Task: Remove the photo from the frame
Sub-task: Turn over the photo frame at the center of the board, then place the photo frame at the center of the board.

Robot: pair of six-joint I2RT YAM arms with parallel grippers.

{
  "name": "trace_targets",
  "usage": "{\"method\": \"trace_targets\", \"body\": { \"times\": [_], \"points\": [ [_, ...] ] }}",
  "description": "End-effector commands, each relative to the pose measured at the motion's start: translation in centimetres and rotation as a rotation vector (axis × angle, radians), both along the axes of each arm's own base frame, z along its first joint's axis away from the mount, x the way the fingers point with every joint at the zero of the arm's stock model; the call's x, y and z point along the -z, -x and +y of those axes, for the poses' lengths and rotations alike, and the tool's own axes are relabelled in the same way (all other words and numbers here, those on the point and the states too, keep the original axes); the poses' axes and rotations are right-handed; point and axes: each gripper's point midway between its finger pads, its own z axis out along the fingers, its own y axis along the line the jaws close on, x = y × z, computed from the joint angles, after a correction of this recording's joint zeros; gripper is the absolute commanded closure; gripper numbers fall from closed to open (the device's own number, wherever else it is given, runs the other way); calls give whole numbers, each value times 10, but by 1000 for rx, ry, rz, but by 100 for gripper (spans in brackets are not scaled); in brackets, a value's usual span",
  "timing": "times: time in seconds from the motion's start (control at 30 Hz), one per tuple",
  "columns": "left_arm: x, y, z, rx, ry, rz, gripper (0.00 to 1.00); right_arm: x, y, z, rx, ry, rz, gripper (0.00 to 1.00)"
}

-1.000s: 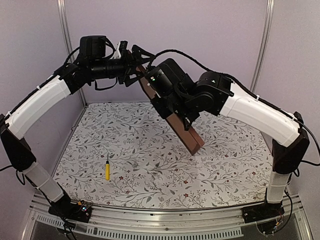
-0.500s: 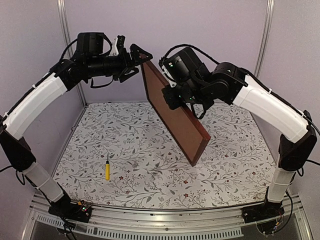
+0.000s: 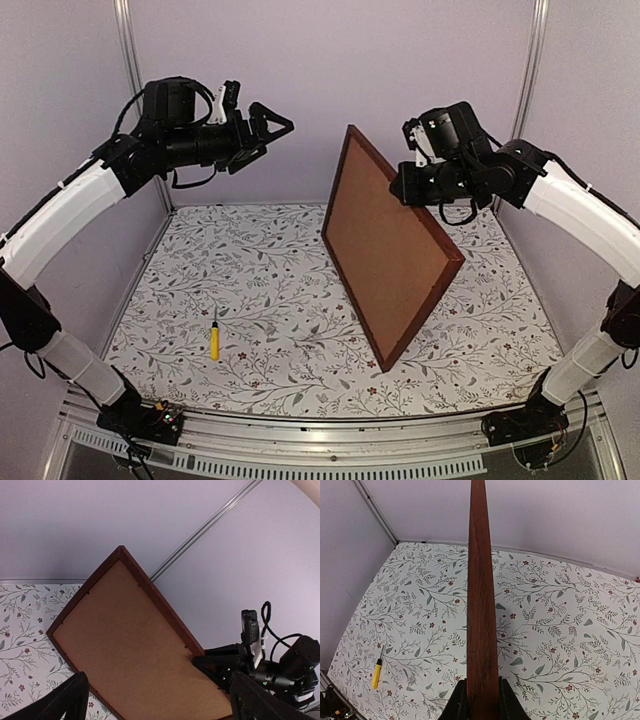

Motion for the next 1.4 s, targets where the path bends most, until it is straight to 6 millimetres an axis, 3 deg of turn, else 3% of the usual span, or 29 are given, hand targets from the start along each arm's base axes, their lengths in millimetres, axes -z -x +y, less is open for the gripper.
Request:
{"method": "trace_targets", "body": {
  "times": [0.0,0.23,0.47,0.7,0.87,1.07,1.37],
  "points": [
    [23,1,7,24,6,28,1,-20,-13,-31,57,-306,-1,100],
    [110,12,9,51,-23,185,1,38,-6,-76,149,-432,107,100],
    [190,27,18,46,-90,307,1,98,16,-90,188,-477,175,100],
    [253,36,30,12,-166,393,1,151,39,-86,173,-553,286,100],
    [292,45,39,-14,-216,448,0,180,48,-77,146,-625,358,100],
    [329,58,43,-17,-278,504,1,222,51,-68,152,-591,473,100],
    [360,64,46,-36,-358,559,1,268,64,-73,207,-571,583,100]
  ]
}}
